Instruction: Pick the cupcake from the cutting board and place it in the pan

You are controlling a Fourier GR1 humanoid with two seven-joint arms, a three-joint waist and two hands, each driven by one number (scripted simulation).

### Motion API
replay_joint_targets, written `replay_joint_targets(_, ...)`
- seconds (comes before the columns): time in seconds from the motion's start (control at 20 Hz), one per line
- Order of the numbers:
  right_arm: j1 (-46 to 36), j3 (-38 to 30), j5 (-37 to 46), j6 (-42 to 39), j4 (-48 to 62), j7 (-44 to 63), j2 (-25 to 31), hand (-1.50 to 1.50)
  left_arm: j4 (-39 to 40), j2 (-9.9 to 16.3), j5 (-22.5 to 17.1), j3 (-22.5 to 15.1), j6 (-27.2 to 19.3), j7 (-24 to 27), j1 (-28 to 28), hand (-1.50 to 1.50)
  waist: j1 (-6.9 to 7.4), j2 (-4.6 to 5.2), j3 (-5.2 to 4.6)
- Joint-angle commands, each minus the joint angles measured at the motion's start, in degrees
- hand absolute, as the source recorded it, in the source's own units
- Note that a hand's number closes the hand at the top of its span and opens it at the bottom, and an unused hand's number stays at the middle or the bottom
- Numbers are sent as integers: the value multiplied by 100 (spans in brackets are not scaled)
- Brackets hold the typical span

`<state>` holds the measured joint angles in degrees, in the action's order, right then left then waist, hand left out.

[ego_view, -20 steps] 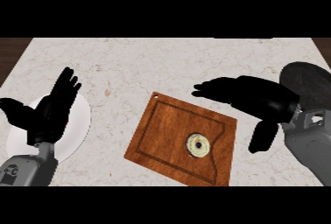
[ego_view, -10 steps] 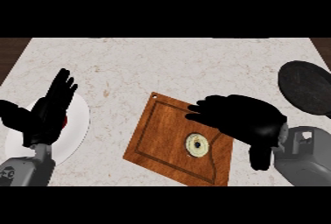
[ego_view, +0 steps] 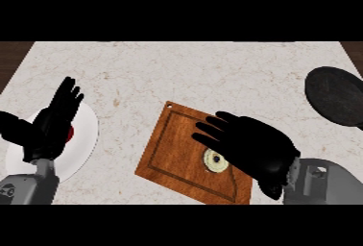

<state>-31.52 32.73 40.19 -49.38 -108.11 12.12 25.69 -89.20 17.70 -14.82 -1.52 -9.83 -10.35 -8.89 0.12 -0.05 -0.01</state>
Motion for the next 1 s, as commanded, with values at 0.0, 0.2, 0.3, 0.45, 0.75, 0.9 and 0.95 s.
replay_joint_targets(0.0,146,85,190,-334,-254,460,-684,-150,26,-208,315,-132,-75,35,54,0,-7,-2,0)
replay_joint_targets(0.2,389,266,711,-283,-88,263,-678,-150,295,-129,249,241,132,99,-208,0,-7,4,0)
replay_joint_targets(0.3,54,-6,678,-603,169,353,-837,-150,-154,-313,402,-23,-121,-328,-199,0,6,1,1)
replay_joint_targets(0.45,734,604,1310,173,151,198,-455,-150,284,-352,328,117,66,23,-235,0,-32,9,2)
replay_joint_targets(0.75,381,275,1516,17,836,111,-1355,-150,-92,-269,286,382,302,-187,-86,0,3,4,1)
replay_joint_targets(0.9,-149,127,1662,150,1713,-303,-1396,-150,-449,-255,364,317,225,-520,-35,0,43,7,2)
replay_joint_targets(0.95,100,108,1793,140,1345,-533,-1121,-150,-214,-354,516,288,242,-352,-49,0,10,5,1)
